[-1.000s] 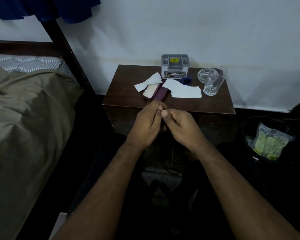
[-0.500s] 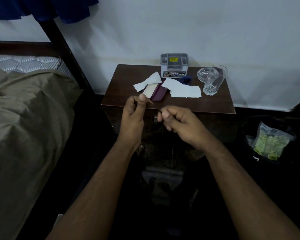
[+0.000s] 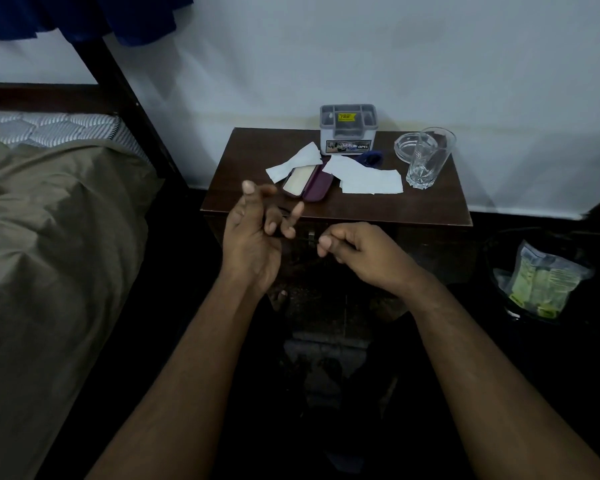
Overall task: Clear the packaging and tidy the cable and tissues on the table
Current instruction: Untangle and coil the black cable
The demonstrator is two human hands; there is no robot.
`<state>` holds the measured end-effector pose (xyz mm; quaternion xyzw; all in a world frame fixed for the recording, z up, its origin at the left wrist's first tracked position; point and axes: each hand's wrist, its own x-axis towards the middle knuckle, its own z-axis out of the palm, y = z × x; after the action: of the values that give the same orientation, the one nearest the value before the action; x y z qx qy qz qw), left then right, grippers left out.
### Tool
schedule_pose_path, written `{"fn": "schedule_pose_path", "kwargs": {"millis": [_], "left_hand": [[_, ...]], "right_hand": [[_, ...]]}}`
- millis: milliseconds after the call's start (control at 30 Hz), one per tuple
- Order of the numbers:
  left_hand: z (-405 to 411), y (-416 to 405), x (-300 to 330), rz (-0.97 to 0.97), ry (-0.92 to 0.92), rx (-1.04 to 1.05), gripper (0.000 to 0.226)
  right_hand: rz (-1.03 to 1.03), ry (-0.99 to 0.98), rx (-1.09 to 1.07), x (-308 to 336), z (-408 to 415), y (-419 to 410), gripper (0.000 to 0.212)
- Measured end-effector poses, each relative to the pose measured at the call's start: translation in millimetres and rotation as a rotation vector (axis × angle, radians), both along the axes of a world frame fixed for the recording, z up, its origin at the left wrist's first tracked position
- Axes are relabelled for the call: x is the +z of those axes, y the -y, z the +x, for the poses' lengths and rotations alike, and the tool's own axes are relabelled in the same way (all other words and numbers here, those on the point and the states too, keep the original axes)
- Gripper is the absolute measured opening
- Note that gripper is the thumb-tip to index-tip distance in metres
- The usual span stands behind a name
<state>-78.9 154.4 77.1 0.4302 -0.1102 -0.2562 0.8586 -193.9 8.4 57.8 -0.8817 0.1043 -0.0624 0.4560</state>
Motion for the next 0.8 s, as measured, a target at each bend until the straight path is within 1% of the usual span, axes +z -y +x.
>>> {"fn": "schedule_pose_path", "kwargs": {"millis": [100,167,200,267,333,400,433,500,567,600,633,700,767,800], "left_hand": [[3,-1,-1,0.032,-0.012,-0.021,0.048],[4,-2,-3,0.051,-0.034,-0.075,0.050],[4,-3,-3,0.066,-0.043,-0.111,0.050],[5,-5,-3,0.107,-0.029,-0.198,0.049],[5,-7,-5,0.174,0.027,-0.301,0.045],[3,-7,-10,0.317,0.145,-0.378,0.043],[1,-7,-13,0.397,0.209,-0.404,0.043],[-3,-4,-19,0.527,0.305,-0.434,0.049],[-5,0,-26,0.668,0.371,-0.412,0.065],[-5,2,-29,0.721,0.401,-0.384,0.066],[-4,5,-31,0.733,0.417,-0.356,0.059],[-1,7,-32,0.676,0.387,-0.266,0.045],[3,8,-29,0.649,0.346,-0.092,0.040],[6,9,-27,0.629,0.320,-0.005,0.040]], "right_hand": [[-0.005,0.035,-0.005,-1,2,-2,0.027],[-0.031,0.040,0.001,-2,4,-3,0.025],[-0.059,0.019,-0.002,-3,5,-2,0.025],[-0.156,-0.049,-0.017,-3,6,2,0.033],[-0.303,-0.115,-0.044,-2,6,7,0.039],[-0.449,-0.132,-0.116,0,7,8,0.035],[-0.483,-0.123,-0.171,2,9,7,0.031],[-0.476,-0.101,-0.281,2,13,0,0.026],[-0.398,-0.084,-0.335,0,17,-11,0.025],[-0.325,-0.057,-0.339,-1,19,-16,0.027],[-0.227,-0.016,-0.340,-2,21,-21,0.031],[0.043,0.068,-0.321,-1,23,-29,0.034],[0.300,0.137,-0.211,2,23,-35,0.026],[0.368,0.159,-0.131,3,22,-36,0.029]]}}
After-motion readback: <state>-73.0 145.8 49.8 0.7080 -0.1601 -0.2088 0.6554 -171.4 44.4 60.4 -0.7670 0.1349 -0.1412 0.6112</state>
